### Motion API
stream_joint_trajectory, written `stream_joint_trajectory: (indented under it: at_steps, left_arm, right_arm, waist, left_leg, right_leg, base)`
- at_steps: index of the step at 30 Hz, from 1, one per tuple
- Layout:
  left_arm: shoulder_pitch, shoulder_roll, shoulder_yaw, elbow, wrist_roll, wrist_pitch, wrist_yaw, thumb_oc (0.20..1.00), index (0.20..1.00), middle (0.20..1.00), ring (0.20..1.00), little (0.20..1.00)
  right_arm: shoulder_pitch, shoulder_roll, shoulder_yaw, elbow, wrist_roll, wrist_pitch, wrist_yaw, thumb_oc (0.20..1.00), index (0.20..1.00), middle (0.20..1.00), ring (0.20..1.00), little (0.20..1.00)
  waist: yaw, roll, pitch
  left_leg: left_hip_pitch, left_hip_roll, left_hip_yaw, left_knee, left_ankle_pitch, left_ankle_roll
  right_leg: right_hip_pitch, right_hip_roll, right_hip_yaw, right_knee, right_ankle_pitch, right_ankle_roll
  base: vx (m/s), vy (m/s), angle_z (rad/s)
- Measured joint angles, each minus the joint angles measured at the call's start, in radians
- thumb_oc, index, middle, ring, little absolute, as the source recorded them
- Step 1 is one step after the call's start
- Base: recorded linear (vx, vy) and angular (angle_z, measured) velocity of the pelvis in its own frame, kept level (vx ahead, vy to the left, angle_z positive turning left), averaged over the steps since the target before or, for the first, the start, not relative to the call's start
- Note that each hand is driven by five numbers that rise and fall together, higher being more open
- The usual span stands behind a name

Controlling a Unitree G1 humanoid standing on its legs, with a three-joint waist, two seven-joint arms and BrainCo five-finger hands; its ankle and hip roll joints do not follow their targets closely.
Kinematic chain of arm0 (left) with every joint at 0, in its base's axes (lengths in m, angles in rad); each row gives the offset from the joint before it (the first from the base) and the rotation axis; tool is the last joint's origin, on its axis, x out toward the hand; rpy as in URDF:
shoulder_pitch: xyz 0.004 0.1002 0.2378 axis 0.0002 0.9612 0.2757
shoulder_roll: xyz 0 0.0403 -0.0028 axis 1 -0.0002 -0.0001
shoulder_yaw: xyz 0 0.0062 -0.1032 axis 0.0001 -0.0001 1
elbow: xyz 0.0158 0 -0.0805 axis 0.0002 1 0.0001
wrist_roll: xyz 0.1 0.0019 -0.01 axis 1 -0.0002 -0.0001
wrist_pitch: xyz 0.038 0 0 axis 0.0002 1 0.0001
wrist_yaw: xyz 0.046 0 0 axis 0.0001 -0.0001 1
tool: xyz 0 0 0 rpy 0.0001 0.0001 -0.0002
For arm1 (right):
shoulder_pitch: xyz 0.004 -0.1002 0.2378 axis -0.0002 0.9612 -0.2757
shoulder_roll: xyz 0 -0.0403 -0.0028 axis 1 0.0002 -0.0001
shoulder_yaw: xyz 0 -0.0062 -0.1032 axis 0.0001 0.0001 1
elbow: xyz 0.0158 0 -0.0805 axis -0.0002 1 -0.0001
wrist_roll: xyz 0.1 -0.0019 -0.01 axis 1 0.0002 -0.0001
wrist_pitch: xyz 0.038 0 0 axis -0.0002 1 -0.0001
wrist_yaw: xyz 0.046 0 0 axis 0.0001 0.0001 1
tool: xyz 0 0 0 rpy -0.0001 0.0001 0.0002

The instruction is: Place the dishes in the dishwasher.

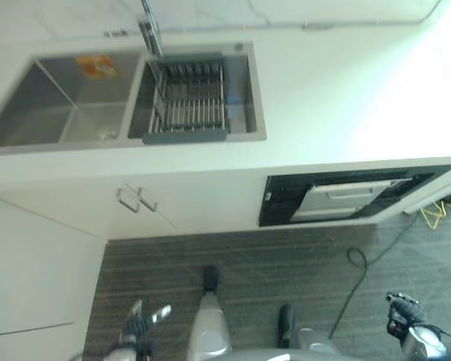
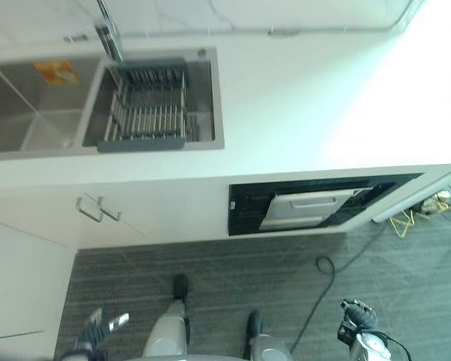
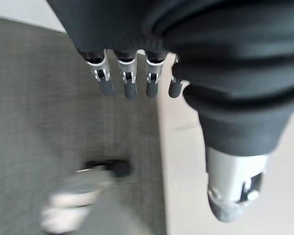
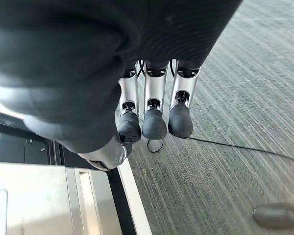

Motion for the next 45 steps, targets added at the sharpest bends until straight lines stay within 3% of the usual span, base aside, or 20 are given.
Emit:
stream_joint_trajectory:
  at_steps: [1,2,3,5,6,7,8,10,11,12,13,14,15,18,20,24,26,32,45]
  left_arm:
    - [0.004,0.007,-0.006,0.027,0.0,0.014,-0.015,1.0,1.0,1.0,1.0,1.0]
    - [-0.005,0.021,-0.004,0.046,0.0,0.044,-0.034,1.0,1.0,1.0,1.0,1.0]
    - [-0.043,0.034,-0.004,0.057,-0.002,0.114,-0.084,1.0,1.0,1.0,1.0,1.0]
    - [-0.12,0.028,0.014,0.084,-0.005,0.155,-0.11,1.0,1.0,1.0,1.0,1.0]
    - [-0.138,0.023,0.029,0.07,-0.005,0.163,-0.123,1.0,1.0,1.0,1.0,1.0]
    - [-0.145,0.018,0.031,0.05,-0.005,0.174,-0.141,1.0,1.0,1.0,1.0,1.0]
    - [-0.157,0.009,0.029,0.048,-0.005,0.199,-0.155,1.0,1.0,1.0,1.0,1.0]
    - [-0.152,-0.016,0.025,-0.036,-0.04,0.288,-0.135,1.0,1.0,1.0,1.0,1.0]
    - [-0.147,-0.027,0.025,-0.066,-0.051,0.324,-0.125,1.0,1.0,1.0,1.0,1.0]
    - [-0.141,-0.026,0.017,-0.083,-0.058,0.35,-0.121,1.0,1.0,1.0,1.0,1.0]
    - [-0.143,-0.019,0.007,-0.084,-0.071,0.367,-0.115,1.0,1.0,1.0,1.0,1.0]
    - [-0.143,-0.017,0.004,-0.084,-0.075,0.37,-0.114,1.0,1.0,1.0,1.0,1.0]
    - [-0.131,-0.01,-0.004,-0.017,-0.074,0.386,-0.099,1.0,1.0,1.0,1.0,1.0]
    - [-0.114,-0.006,-0.008,-0.007,-0.074,0.397,-0.088,1.0,1.0,1.0,1.0,1.0]
    - [-0.117,-0.005,-0.012,-0.006,-0.073,0.398,-0.089,1.0,1.0,1.0,1.0,1.0]
    - [-0.136,-0.036,-0.012,-0.006,-0.075,0.395,-0.084,1.0,1.0,1.0,1.0,1.0]
    - [-0.14,-0.037,-0.008,-0.006,-0.075,0.389,-0.075,1.0,1.0,1.0,1.0,1.0]
    - [-0.119,-0.037,-0.008,-0.002,-0.075,0.391,-0.065,1.0,1.0,1.0,1.0,1.0]
    - [-0.116,-0.037,-0.008,0.015,-0.079,0.391,-0.069,1.0,1.0,1.0,1.0,1.0]
  right_arm:
    - [0.002,0.013,0.029,0.029,-0.021,0.001,0.011,0.263,0.263,0.263,0.263,0.263]
    - [0.003,0.031,0.054,0.054,-0.023,0.012,0.033,0.896,0.896,0.896,0.896,0.896]
    - [0.011,0.044,0.046,0.066,-0.019,0.028,0.075,1.0,1.0,1.0,1.0,1.0]
    - [0.005,0.041,0.003,0.104,0.02,0.029,0.087,1.0,1.0,1.0,1.0,1.0]
    - [0.005,0.043,-0.007,0.116,0.03,0.03,0.09,1.0,1.0,1.0,1.0,1.0]
    - [0.001,0.05,-0.033,0.129,0.046,0.035,0.107,1.0,1.0,1.0,1.0,1.0]
    - [-0.01,0.058,-0.074,0.134,0.073,0.051,0.128,1.0,1.0,1.0,1.0,1.0]
    - [0.001,0.062,-0.074,0.111,0.101,0.091,0.134,1.0,1.0,1.0,1.0,1.0]
    - [0.004,0.081,-0.073,0.116,0.107,0.104,0.146,1.0,1.0,1.0,1.0,1.0]
    - [0.014,0.109,-0.065,0.117,0.113,0.122,0.167,1.0,1.0,1.0,1.0,1.0]
    - [0.019,0.136,-0.065,0.125,0.114,0.135,0.182,1.0,1.0,1.0,1.0,1.0]
    - [0.019,0.141,-0.065,0.131,0.114,0.136,0.186,1.0,1.0,1.0,1.0,1.0]
    - [0.03,0.189,-0.063,0.174,0.112,0.152,0.211,1.0,1.0,1.0,1.0,1.0]
    - [0.044,0.2,-0.037,0.175,0.111,0.182,0.235,1.0,1.0,1.0,1.0,1.0]
    - [0.044,0.204,-0.026,0.177,0.093,0.203,0.249,1.0,1.0,1.0,1.0,1.0]
    - [0.031,0.187,-0.027,0.176,0.077,0.206,0.24,1.0,1.0,1.0,1.0,1.0]
    - [0.02,0.183,-0.026,0.175,0.062,0.209,0.239,1.0,1.0,1.0,1.0,1.0]
    - [0.021,0.179,-0.026,0.175,0.038,0.225,0.237,1.0,1.0,1.0,1.0,1.0]
    - [0.02,0.179,-0.025,0.173,0.011,0.225,0.239,1.0,1.0,1.0,1.0,1.0]
  waist:
    - [0.0,-0.011,-0.012]
    - [-0.003,-0.057,-0.011]
    - [-0.015,-0.144,-0.041]
    - [-0.042,-0.135,-0.046]
    - [-0.049,-0.125,-0.05]
    - [-0.06,-0.105,-0.054]
    - [-0.076,-0.078,-0.059]
    - [-0.085,-0.044,-0.073]
    - [-0.082,-0.045,-0.078]
    - [-0.081,-0.07,-0.097]
    - [-0.081,-0.097,-0.102]
    - [-0.081,-0.103,-0.106]
    - [-0.08,-0.147,-0.131]
    - [-0.084,-0.148,-0.143]
    - [-0.084,-0.155,-0.165]
    - [-0.084,-0.116,-0.19]
    - [-0.083,-0.114,-0.191]
    - [-0.083,-0.141,-0.209]
    - [-0.081,-0.141,-0.215]
  left_leg:
    - [0.001,0.004,0.013,0.001,-0.078,-0.007]
    - [-0.001,-0.016,0.065,0.046,-0.081,-0.023]
    - [-0.002,-0.1,0.182,0.345,-0.085,-0.049]
    - [0.022,-0.102,0.22,0.523,-0.107,-0.072]
    - [0.068,-0.105,0.223,0.481,-0.12,-0.092]
    - [0.149,-0.093,0.249,0.352,-0.133,-0.111]
    - [0.261,-0.094,0.306,0.114,-0.134,-0.114]
    - [0.344,-0.115,0.295,-0.061,-0.124,-0.099]
    - [0.344,-0.13,0.279,-0.061,-0.107,-0.048]
    - [0.323,-0.148,0.276,-0.061,-0.114,-0.035]
    - [0.311,-0.17,0.273,-0.062,-0.113,-0.026]
    - [0.306,-0.173,0.273,-0.062,-0.113,-0.023]
    - [0.304,-0.2,0.288,-0.062,-0.119,-0.001]
    - [0.304,-0.21,0.296,-0.061,-0.116,0.023]
    - [0.307,-0.215,0.299,-0.055,-0.104,0.013]
    - [0.311,-0.203,0.3,-0.055,-0.103,0.008]
    - [0.322,-0.197,0.303,-0.056,-0.104,0.002]
    - [0.323,-0.189,0.304,-0.061,-0.111,-0.006]
    - [0.325,-0.187,0.304,-0.055,-0.102,-0.008]
  right_leg:
    - [0.008,-0.004,-0.024,0.001,-0.005,-0.021]
    - [0.018,-0.043,-0.061,-0.023,0.0,-0.04]
    - [0.028,-0.151,-0.112,-0.069,0.058,-0.037]
    - [0.055,-0.179,-0.178,-0.097,0.08,-0.017]
    - [0.055,-0.179,-0.19,-0.098,0.081,-0.011]
    - [0.053,-0.166,-0.208,-0.102,0.091,0.002]
    - [0.05,-0.152,-0.231,-0.108,0.097,0.011]
    - [0.035,-0.134,-0.241,-0.112,0.105,0.04]
    - [0.031,-0.139,-0.237,-0.107,0.113,0.041]
    - [0.015,-0.155,-0.202,-0.107,0.115,0.063]
    - [-0.002,-0.171,-0.178,-0.1,0.122,0.06]
    - [-0.009,-0.174,-0.174,-0.097,0.122,0.06]
    - [-0.032,-0.207,-0.148,-0.077,0.125,0.067]
    - [-0.033,-0.226,-0.122,-0.062,0.136,0.081]
    - [-0.014,-0.222,-0.117,-0.101,0.16,0.104]
    - [-0.008,-0.205,-0.109,-0.108,0.161,0.103]
    - [0.005,-0.199,-0.104,-0.108,0.158,0.099]
    - [0.003,-0.196,-0.098,-0.109,0.147,0.1]
    - [0.006,-0.189,-0.098,-0.108,0.153,0.091]
  base:
    - [-0.34,-0.026,0.72]
    - [-0.5,0.038,1.05]
    - [-0.47,0.072,1.06]
    - [-0.22,0.193,1.14]
    - [-0.08,0.264,0.9]
    - [-0.08,0.33,0.68]
    - [-0.06,0.221,0.58]
    - [-0.06,0.127,0.34]
    - [-0.04,0.065,0.15]
    - [-0.02,0.06,0.2]
    - [-0.01,0.071,0.12]
    - [-0.01,0.047,-0.03]
    - [-0.03,0.028,-0.16]
    - [-0.03,-0.01,-0.09]
    - [-0.02,-0.008,-0.07]
    - [0.01,-0.007,-0.04]
    - [0.01,-0.007,-0.07]
    - [0.0,-0.002,-0.01]
    - [0.0,0.0,0.0]
